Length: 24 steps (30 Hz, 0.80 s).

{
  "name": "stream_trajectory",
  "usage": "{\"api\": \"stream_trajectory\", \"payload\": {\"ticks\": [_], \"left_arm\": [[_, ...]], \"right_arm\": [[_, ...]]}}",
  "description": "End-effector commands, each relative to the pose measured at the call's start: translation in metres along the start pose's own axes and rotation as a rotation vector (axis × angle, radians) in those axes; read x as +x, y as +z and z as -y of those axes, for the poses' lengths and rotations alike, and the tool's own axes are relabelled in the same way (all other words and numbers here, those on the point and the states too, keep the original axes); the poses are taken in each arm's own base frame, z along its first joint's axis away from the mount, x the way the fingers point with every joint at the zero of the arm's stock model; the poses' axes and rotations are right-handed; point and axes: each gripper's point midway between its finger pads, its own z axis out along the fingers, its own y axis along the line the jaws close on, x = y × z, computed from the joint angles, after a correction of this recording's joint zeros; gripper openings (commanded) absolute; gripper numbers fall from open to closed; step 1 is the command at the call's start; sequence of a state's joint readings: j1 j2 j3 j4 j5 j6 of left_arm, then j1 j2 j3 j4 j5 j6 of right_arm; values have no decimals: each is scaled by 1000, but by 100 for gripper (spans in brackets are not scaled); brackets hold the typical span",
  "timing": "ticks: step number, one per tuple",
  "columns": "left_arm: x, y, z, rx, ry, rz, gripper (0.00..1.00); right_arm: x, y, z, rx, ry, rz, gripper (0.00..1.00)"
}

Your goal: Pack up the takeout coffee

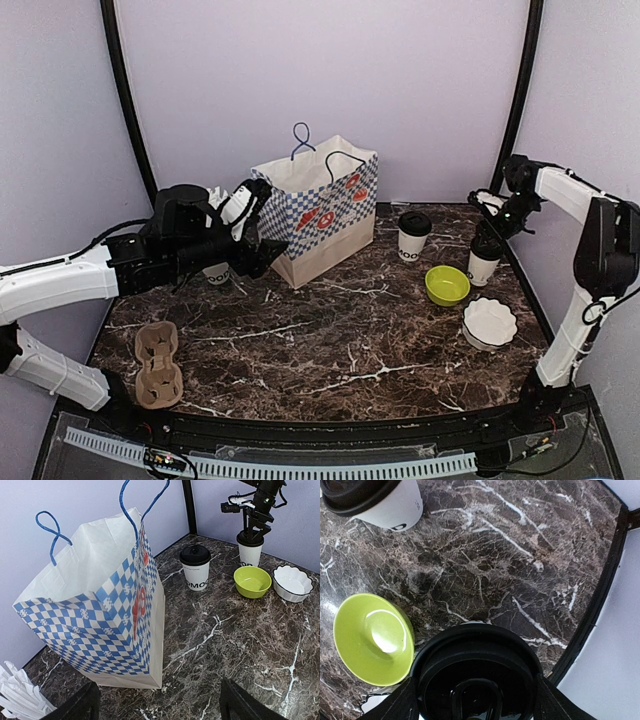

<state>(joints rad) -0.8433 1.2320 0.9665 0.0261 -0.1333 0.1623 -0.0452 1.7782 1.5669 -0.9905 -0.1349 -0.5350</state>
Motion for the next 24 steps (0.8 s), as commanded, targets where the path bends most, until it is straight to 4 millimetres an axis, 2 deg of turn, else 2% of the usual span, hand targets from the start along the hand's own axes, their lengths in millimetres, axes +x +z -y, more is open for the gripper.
{"api": "stream_trajectory", "payload": {"ticks": [1, 5, 8, 11, 13, 15, 17, 18, 20, 23, 24], "left_arm": [[-14, -6, 0, 13, 11, 28, 84], [-12, -3, 1, 19, 14, 19, 85], [-13, -3, 1, 19, 15, 20, 85], [-16, -5, -1, 10, 8, 27, 84], [-25, -9, -5, -4, -8, 47, 82], [-36, -15, -12, -32, -45, 52, 81], [-65, -25, -24, -67, -62, 80, 78], [-61, -25, -29, -86, -62, 42, 77], [-75, -26, -41, -126, -77, 18, 73], [-89, -16, -54, -154, -129, -28, 68], [-84, -3, -57, -149, -142, -60, 66]], "right_arm": [[5, 6, 1, -6, 49, -14, 77], [10, 14, 1, -10, 64, -40, 85], [11, 14, -1, -23, 71, -52, 98], [3, -5, -1, -11, 78, -16, 99], [-2, -22, -1, 13, 82, 23, 99], [-6, -36, -1, 35, 86, 68, 99], [-9, -49, -5, 49, 96, 119, 99], [-10, -51, -7, 47, 103, 141, 99], [-12, -56, -17, 17, 98, 184, 99], [-19, -66, -33, -15, 65, 258, 99], [-23, -70, -38, -21, 55, 284, 99]]}}
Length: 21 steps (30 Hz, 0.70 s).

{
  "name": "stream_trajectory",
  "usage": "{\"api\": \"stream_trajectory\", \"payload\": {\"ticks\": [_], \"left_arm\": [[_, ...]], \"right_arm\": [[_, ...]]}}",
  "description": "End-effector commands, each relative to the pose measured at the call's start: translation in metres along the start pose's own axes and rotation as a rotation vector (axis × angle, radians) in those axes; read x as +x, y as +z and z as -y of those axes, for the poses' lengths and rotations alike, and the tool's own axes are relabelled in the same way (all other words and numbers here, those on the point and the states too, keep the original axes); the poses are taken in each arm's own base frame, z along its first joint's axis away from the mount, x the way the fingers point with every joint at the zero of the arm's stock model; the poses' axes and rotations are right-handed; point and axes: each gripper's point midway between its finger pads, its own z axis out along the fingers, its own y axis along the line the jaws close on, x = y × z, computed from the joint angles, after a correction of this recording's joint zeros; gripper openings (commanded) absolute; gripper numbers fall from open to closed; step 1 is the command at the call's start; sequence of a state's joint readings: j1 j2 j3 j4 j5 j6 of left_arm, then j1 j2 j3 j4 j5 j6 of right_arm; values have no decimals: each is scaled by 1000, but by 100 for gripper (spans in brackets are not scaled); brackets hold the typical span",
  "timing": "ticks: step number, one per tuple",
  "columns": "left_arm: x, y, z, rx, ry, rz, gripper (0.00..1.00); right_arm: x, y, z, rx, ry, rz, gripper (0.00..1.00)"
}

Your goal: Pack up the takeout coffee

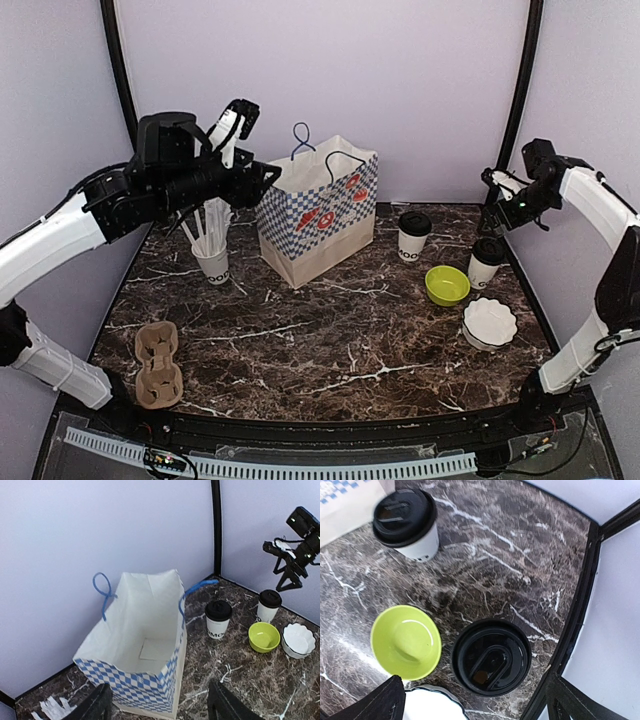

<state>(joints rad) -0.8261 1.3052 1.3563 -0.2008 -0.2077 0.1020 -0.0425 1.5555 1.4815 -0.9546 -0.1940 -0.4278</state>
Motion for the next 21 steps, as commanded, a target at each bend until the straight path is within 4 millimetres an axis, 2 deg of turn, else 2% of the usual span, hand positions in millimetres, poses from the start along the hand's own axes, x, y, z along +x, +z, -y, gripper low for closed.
{"api": "stream_trajectory", "payload": {"ticks": [1, 2, 3, 4, 5, 6, 7, 8, 9, 13, 14, 15, 16, 17, 18, 19, 20, 21], "left_arm": [[2, 18, -18, -37, -79, -126, 62], [9, 31, -23, -40, -87, -160, 61], [-4, 32, -24, -19, -112, -151, 60], [4, 46, -30, -25, -128, -185, 60], [-9, 47, -33, -8, -156, -171, 59], [-4, 60, -40, -17, -170, -192, 60], [-14, 61, -43, -7, -188, -178, 61], [-7, 75, -50, -16, -197, -202, 64], [-18, 76, -54, -14, -203, -182, 65], [-16, 105, -80, -36, -225, -185, 69], [-16, 114, -82, -25, -226, -183, 69], [-7, 126, -84, -5, -234, -201, 69], [-16, 128, -84, 21, -232, -175, 69], [-9, 138, -88, 31, -233, -181, 69], [-17, 141, -85, 69, -219, -152, 69], [-9, 151, -88, 77, -219, -161, 69], [-15, 154, -88, 91, -213, -140, 69], [-6, 165, -90, 93, -215, -154, 69]], "right_arm": [[-19, -9, -23, -56, -16, 128, 99], [-23, -12, -25, -55, -13, 151, 99], [-25, -15, -27, -63, -13, 169, 99], [-31, -16, -39, -89, -34, 182, 99], [-34, -17, -47, -110, -46, 191, 99], [-37, -19, -54, -130, -56, 200, 99], [-38, -20, -62, -158, -72, 203, 99], [-38, -20, -70, -185, -91, 203, 99], [-37, -20, -77, -201, -109, 204, 99], [-31, -16, -97, -235, -168, 200, 98], [-29, -14, -102, -246, -174, 197, 99], [-27, -13, -107, -258, -184, 194, 99], [-24, -11, -111, -267, -195, 188, 99], [-23, -10, -115, -275, -204, 183, 99], [-21, -9, -118, -280, -212, 181, 99], [-20, -8, -121, -284, -219, 178, 99], [-20, -7, -122, -283, -223, 179, 99], [-20, -6, -123, -285, -225, 177, 99]]}}
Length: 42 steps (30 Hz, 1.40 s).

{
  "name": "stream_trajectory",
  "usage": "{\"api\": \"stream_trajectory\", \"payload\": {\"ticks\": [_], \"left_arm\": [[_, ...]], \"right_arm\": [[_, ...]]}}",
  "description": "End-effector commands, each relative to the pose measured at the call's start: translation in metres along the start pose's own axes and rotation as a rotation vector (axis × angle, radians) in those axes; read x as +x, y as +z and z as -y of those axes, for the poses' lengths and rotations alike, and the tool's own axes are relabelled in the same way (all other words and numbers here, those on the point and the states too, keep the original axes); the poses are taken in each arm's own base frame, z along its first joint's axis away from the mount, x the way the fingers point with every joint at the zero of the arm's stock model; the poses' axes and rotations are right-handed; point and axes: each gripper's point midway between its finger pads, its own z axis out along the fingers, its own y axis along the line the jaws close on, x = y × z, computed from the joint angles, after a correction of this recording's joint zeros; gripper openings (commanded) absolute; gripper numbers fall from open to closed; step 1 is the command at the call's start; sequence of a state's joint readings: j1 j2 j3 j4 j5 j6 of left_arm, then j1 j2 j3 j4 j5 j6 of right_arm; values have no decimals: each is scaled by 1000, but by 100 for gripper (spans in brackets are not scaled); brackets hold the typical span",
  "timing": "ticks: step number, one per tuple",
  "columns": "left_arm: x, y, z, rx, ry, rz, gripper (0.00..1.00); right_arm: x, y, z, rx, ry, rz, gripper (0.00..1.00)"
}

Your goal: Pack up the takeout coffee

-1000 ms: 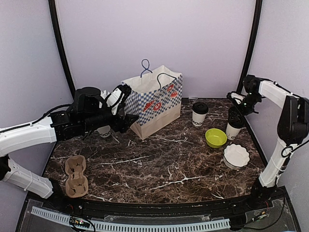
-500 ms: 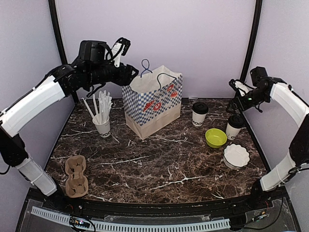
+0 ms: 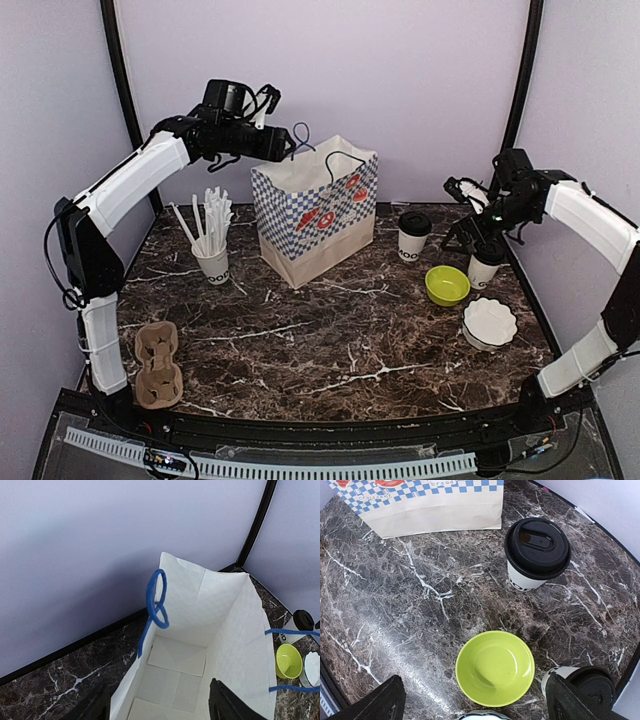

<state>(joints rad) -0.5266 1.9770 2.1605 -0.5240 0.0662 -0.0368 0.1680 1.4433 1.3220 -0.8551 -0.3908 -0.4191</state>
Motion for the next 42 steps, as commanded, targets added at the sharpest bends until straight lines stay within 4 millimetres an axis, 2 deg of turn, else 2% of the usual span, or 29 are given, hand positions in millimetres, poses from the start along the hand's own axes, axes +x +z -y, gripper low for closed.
{"api": "stream_trajectory", "payload": {"ticks": [1, 2, 4, 9, 11, 13, 15, 19, 20, 23, 27, 30, 32, 35, 37, 39, 42], "left_arm": [[-15, 12, 8, 108, 26, 45, 69], [-8, 23, 6, 107, 23, 31, 69], [-8, 33, 5, 113, 46, 43, 69], [-10, 50, 5, 125, 72, 76, 64], [-11, 55, 3, 120, 82, 86, 58], [-12, 61, 1, 108, 95, 98, 46], [-15, 64, 0, 102, 106, 111, 39], [-17, 69, -1, 96, 129, 131, 28], [-19, 69, -2, 93, 139, 140, 28], [-24, 68, -3, 81, 155, 153, 43], [-27, 69, -8, 50, 177, 167, 50], [-23, 76, -8, 57, 189, 168, 57], [-20, 82, -7, 64, 194, 169, 58], [-21, 88, -4, 80, 203, 190, 58], [-21, 92, -3, 91, 208, 202, 54], [-24, 93, 1, 113, 214, 220, 49], [-29, 90, 9, 154, 217, 238, 35]], "right_arm": [[-10, -2, -9, -10, -52, 44, 99], [-10, -1, -10, -16, -53, 44, 99], [-10, 0, -13, -32, -53, 45, 99], [-8, 2, -16, -45, -52, 45, 99], [-7, 2, -17, -48, -52, 42, 99], [-7, 2, -17, -51, -48, 42, 99], [-7, 3, -18, -56, -46, 43, 98], [-3, 5, -18, -58, -41, 32, 99], [-3, 6, -18, -59, -40, 30, 99], [-2, 6, -19, -65, -38, 28, 99], [0, 8, -20, -72, -36, 23, 99], [0, 10, -20, -76, -34, 22, 98], [0, 11, -20, -76, -30, 19, 99], [0, 12, -20, -81, -27, 20, 99], [0, 12, -21, -83, -29, 20, 99], [0, 12, -21, -84, -28, 21, 99], [1, 11, -22, -83, -28, 21, 98]]}}
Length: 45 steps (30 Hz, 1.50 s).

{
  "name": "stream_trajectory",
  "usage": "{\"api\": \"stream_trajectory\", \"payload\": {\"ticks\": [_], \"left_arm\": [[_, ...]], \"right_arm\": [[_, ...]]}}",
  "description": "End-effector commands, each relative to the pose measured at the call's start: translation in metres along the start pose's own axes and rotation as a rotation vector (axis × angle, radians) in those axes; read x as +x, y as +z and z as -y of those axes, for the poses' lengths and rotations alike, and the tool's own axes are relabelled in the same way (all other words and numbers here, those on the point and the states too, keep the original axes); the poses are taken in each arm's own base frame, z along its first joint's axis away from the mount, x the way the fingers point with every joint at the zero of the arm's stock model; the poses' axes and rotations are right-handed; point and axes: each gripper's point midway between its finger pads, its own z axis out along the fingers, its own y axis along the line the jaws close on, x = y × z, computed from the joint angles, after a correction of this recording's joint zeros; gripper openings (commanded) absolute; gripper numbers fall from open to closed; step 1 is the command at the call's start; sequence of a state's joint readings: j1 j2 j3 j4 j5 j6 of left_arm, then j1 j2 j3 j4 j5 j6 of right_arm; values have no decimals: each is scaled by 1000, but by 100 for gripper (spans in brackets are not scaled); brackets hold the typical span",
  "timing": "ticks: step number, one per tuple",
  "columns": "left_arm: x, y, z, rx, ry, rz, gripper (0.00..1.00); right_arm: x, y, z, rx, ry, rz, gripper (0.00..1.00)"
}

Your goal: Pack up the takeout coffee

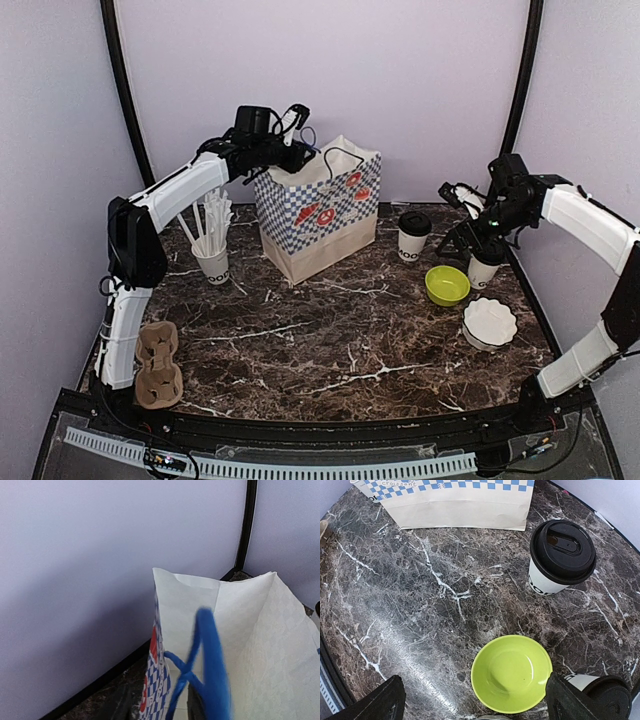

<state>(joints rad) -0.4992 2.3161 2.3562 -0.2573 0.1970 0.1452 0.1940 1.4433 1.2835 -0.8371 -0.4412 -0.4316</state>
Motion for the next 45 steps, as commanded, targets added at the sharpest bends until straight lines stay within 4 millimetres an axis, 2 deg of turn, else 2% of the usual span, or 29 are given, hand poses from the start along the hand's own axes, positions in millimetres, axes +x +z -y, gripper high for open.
{"api": "stream_trajectory", "payload": {"ticks": [1, 3, 5, 10, 18, 19, 20, 21, 22, 23, 24, 31, 35, 41, 45], "left_arm": [[-42, -15, 11, 70, 31, 112, 29], [-49, -22, 15, 93, 31, 120, 19], [-54, -29, 18, 109, 32, 123, 13], [-66, -51, 35, 192, 30, 117, 5], [-98, -121, 76, 343, 52, 163, 2], [-102, -134, 80, 354, 50, 170, 2], [-114, -150, 84, 365, 59, 202, 2], [-111, -153, 87, 375, 47, 196, 2], [-120, -166, 89, 378, 52, 217, 2], [-116, -169, 93, 395, 43, 211, 1], [-124, -181, 96, 404, 46, 231, 1], [-126, -204, 133, 538, 37, 246, 0], [-121, -210, 163, 605, 77, 240, 1], [-89, -208, 196, 697, 152, 178, 0], [-61, -214, 213, 782, 211, 138, 1]], "right_arm": [[-3, 1, -4, -11, -5, 18, 99], [-3, 0, -4, -6, -8, 21, 98], [-4, -1, -4, -6, -9, 23, 99], [-5, -1, -3, -7, -9, 23, 99], [-14, -15, -6, 11, -52, 46, 99], [-16, -18, -5, 21, -62, 46, 99], [-17, -21, -4, 34, -75, 43, 99], [-18, -25, -3, 46, -82, 40, 99], [-20, -28, -1, 60, -88, 40, 99], [-21, -31, -1, 71, -92, 39, 99], [-22, -34, 0, 81, -97, 40, 99], [-27, -55, 19, 222, -82, 42, 99], [-32, -69, 29, 287, -58, 60, 99], [-35, -87, 55, 382, 16, 96, 99], [-36, -92, 57, 382, 35, 110, 99]]}}
